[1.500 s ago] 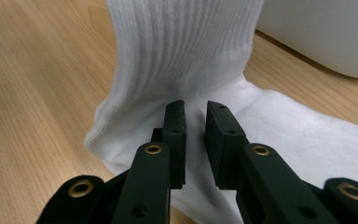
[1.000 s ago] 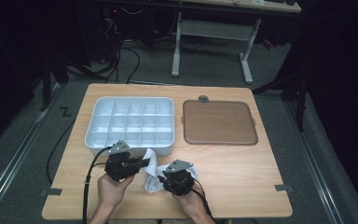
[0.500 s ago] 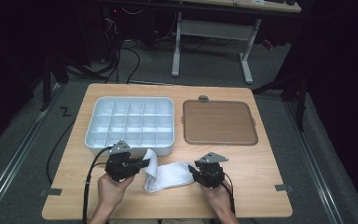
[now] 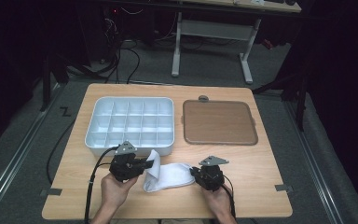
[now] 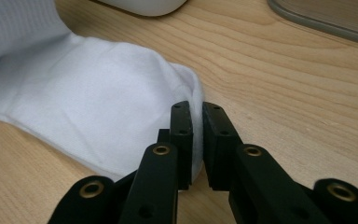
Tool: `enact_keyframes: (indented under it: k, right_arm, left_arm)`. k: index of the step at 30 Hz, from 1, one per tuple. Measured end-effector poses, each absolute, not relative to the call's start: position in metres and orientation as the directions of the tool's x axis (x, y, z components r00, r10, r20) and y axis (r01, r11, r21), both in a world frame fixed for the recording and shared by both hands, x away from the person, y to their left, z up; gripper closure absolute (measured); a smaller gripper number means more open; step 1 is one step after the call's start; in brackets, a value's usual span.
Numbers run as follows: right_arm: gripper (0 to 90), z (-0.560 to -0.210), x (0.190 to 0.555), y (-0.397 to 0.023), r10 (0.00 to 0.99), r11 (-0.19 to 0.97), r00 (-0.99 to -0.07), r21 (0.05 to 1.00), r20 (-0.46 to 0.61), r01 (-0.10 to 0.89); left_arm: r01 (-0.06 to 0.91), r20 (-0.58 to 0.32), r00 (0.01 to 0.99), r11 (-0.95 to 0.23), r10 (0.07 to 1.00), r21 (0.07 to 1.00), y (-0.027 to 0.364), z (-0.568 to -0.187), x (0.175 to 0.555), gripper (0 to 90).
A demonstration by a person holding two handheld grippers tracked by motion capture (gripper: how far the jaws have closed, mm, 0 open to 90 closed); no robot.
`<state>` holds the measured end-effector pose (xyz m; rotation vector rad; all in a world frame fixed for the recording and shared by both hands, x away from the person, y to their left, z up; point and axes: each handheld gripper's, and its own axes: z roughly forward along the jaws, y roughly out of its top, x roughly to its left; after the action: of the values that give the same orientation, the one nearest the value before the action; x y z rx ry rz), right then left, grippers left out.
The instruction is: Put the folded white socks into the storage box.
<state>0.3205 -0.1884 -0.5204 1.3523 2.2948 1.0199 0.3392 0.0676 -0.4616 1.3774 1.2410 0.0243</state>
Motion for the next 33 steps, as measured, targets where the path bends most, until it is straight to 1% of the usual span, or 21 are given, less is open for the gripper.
enact_keyframes:
  k: [13, 19, 33]
  right_arm:
    - [83.9, -0.522, 0.316, -0.174, 0.834, 0.307, -0.539, 0.708, 0.122, 0.636]
    - [83.9, -0.522, 0.315, -0.17, 0.826, 0.316, -0.551, 0.71, 0.121, 0.63]
    - [83.9, -0.523, 0.315, -0.166, 0.823, 0.297, -0.548, 0.71, 0.149, 0.639]
  left_arm:
    - [0.633, -0.603, 0.449, 0.242, 0.659, 0.735, 0.055, -0.467, 0.336, 80.8]
    - [0.636, -0.606, 0.449, 0.241, 0.657, 0.733, 0.052, -0.468, 0.335, 80.7]
    - [0.656, -0.589, 0.462, 0.192, 0.663, 0.73, 0.034, -0.479, 0.335, 80.6]
